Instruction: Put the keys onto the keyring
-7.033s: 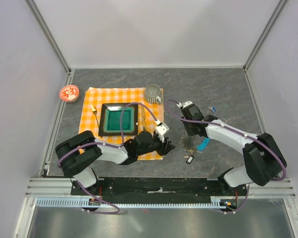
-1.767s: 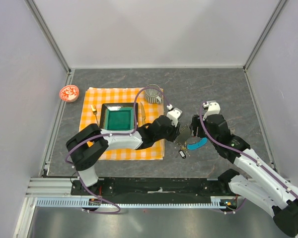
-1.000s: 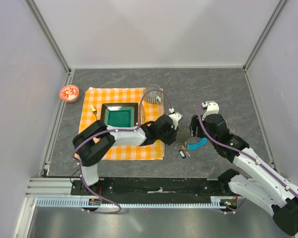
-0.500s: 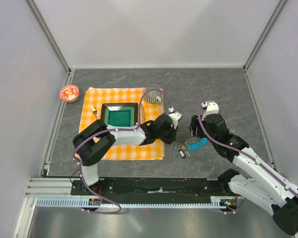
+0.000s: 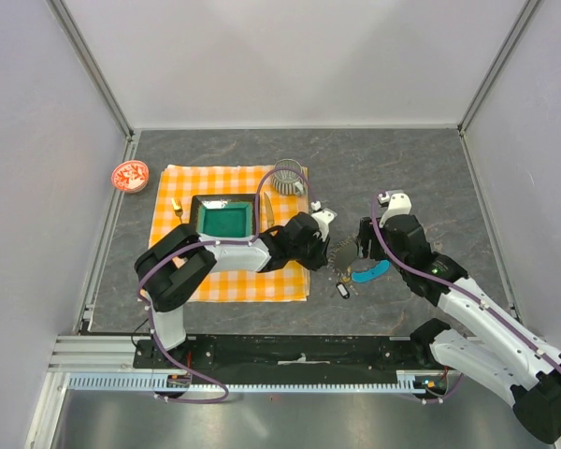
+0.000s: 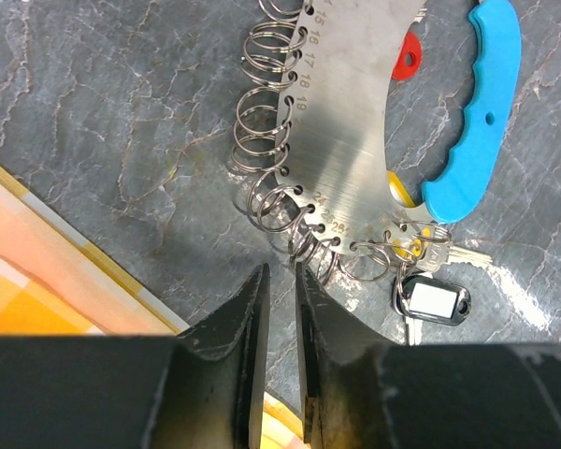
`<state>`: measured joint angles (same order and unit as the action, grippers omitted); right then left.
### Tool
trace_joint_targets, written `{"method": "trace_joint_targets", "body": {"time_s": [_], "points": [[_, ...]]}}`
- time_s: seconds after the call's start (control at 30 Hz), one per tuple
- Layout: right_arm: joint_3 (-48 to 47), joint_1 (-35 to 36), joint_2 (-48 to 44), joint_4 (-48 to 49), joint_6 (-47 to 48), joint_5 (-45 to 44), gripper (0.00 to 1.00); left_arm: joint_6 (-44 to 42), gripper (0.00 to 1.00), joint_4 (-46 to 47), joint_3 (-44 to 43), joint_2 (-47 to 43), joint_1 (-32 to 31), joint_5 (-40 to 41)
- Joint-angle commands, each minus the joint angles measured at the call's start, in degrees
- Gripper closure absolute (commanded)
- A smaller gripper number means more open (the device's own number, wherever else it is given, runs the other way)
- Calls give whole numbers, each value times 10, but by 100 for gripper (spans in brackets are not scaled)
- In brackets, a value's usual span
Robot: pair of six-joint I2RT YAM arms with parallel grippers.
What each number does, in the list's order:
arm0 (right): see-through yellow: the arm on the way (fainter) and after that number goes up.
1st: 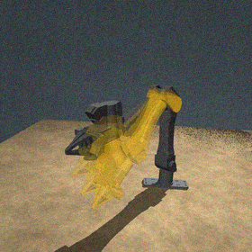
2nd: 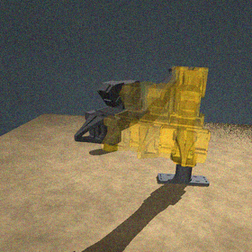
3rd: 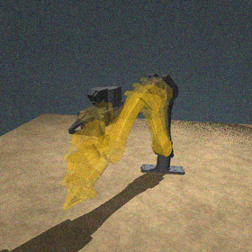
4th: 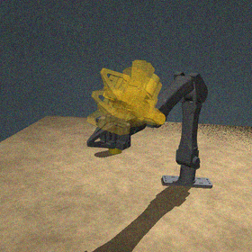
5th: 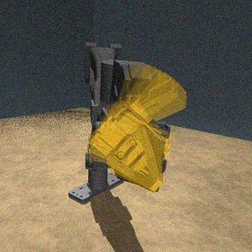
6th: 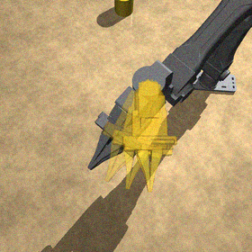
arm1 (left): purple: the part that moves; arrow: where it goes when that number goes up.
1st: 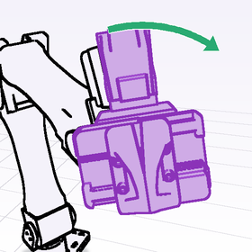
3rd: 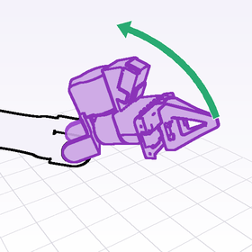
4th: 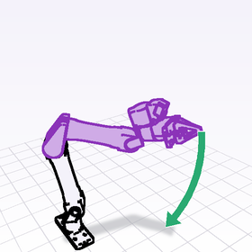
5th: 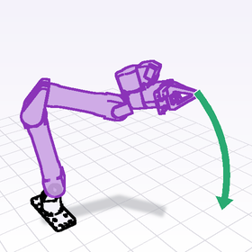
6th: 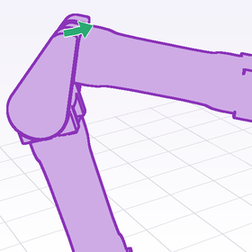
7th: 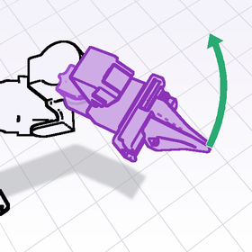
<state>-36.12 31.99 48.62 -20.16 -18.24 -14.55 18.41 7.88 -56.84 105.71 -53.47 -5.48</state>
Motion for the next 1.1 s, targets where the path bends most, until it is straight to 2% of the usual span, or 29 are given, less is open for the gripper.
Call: {"method": "trace_joint_targets", "body": {"time_s": [0.0,0.23,0.63,0.93,1.07], "points": [[-3,-2,4,20,5,7,27,8,76,21,-6,-11,-1,-28],[-3,-3,5,21,5,8,27,4,73,25,-8,-7,-1,-38],[-2,-2,2,21,6,8,27,3,73,28,-17,25,-7,-33],[-1,-2,0,21,6,7,27,2,85,26,-14,21,-13,-36],[0,-2,-4,21,6,7,27,2,87,29,-16,24,-13,-38]]}}
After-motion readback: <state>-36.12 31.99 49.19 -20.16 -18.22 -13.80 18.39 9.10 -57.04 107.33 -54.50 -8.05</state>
